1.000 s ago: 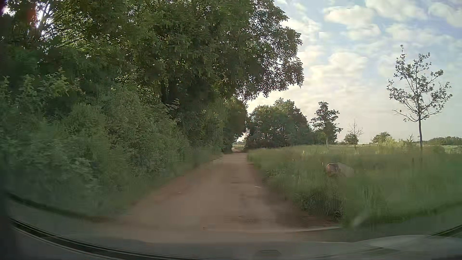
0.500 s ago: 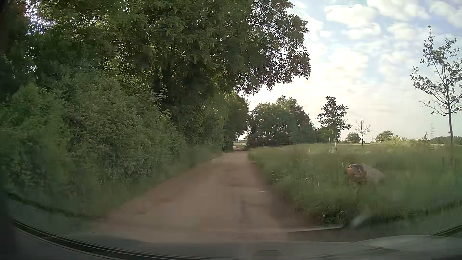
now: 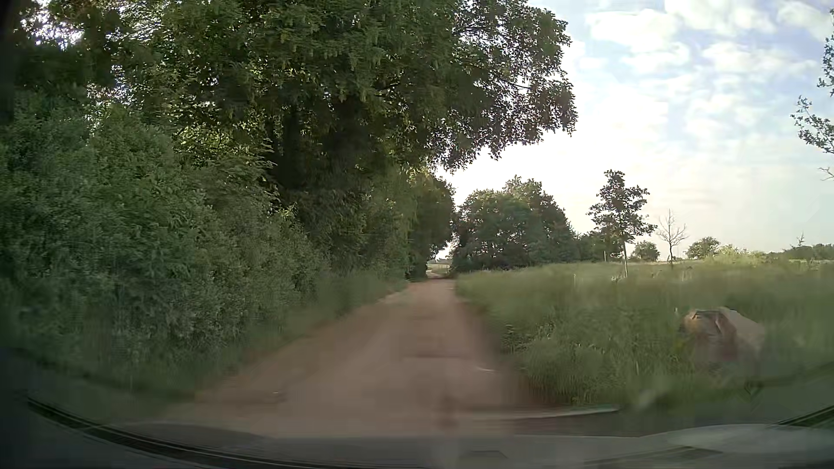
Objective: Follow the waypoints while adhering to traffic rules and regulations
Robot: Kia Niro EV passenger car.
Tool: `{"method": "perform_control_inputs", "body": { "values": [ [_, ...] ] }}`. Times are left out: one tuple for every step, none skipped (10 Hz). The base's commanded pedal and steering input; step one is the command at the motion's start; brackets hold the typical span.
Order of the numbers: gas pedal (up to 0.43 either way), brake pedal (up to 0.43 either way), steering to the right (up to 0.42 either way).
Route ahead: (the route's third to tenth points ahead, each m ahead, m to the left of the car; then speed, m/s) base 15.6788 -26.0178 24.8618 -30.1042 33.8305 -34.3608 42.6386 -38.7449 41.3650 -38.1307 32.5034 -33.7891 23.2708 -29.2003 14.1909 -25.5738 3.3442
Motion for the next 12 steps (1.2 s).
{"method": "perform_control_inputs", "body": {
  "values": [
    [0.0, 0.03, -0.041],
    [0.0, 0.03, -0.044],
    [0.0, 0.03, -0.045],
    [0.0, 0.03, -0.041],
    [0.0, 0.03, -0.04],
    [0.0, 0.03, -0.04],
    [0.0, 0.03, -0.038],
    [0.0, 0.03, -0.036],
    [0.0, 0.03, -0.03],
    [0.0, 0.03, -0.023],
    [0.0, 0.03, -0.012],
    [0.0, 0.03, -0.003]
  ]
}}
